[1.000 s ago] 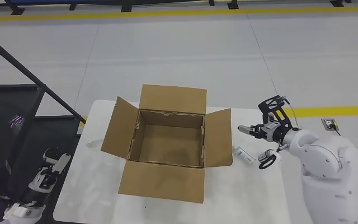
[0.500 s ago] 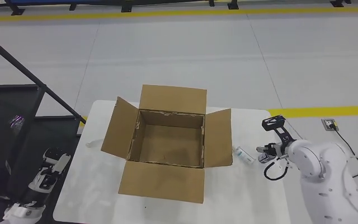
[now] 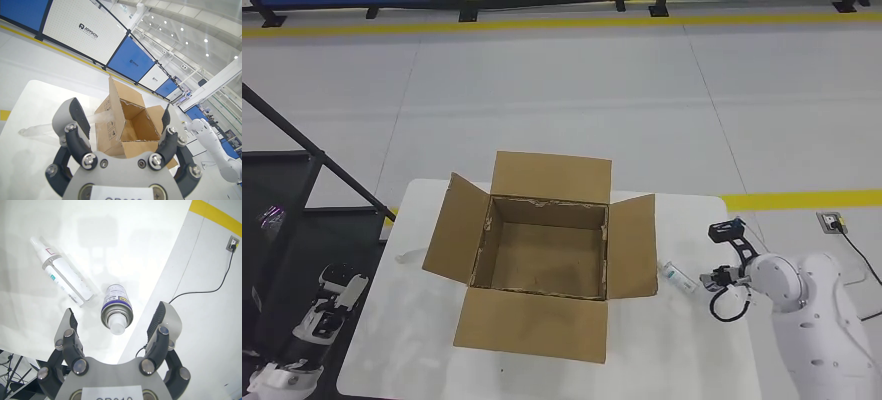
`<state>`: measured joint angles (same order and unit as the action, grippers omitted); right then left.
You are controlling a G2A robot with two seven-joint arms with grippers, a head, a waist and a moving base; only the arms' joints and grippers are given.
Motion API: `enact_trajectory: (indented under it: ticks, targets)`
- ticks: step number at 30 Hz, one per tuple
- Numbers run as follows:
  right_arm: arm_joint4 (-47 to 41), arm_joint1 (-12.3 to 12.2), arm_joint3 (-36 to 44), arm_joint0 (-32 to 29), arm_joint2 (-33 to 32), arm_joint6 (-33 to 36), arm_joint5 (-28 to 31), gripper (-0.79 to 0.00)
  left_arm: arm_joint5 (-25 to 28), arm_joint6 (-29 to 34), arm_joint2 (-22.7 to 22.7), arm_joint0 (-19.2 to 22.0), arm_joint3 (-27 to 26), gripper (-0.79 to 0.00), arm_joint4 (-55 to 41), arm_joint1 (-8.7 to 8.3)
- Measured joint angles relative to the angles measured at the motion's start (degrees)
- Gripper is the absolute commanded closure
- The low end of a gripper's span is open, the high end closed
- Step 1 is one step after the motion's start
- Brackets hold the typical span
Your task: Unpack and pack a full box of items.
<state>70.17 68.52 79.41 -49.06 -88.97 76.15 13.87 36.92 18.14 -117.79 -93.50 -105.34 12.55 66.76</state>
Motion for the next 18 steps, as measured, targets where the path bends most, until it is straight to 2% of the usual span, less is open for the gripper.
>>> enact_trajectory:
  ticks: [4, 12, 16, 18]
  targets:
    - [-0.36, -0.18, -2.22, 0.93, 0.27, -0.56, -0.89, 0.0, 0.0, 0.0, 0.0, 0.0, 0.0, -0.785, 0.0, 0.0]
    - [0.25, -0.66, -0.11, 1.84, 0.6, -0.53, -2.32, 0.0, 0.0, 0.0, 0.0, 0.0, 0.0, -0.785, 0.0, 0.0]
    - [1.92, -0.87, 6.26, 2.81, 0.61, -0.12, -4.91, 0.0, 0.0, 0.0, 0.0, 0.0, 0.0, -0.785, 0.0, 0.0]
    - [2.91, -0.86, 11.93, 3.63, 1.07, 0.23, -7.31, 0.0, 0.0, 0.0, 0.0, 0.0, 0.0, -0.785, 0.0, 0.0]
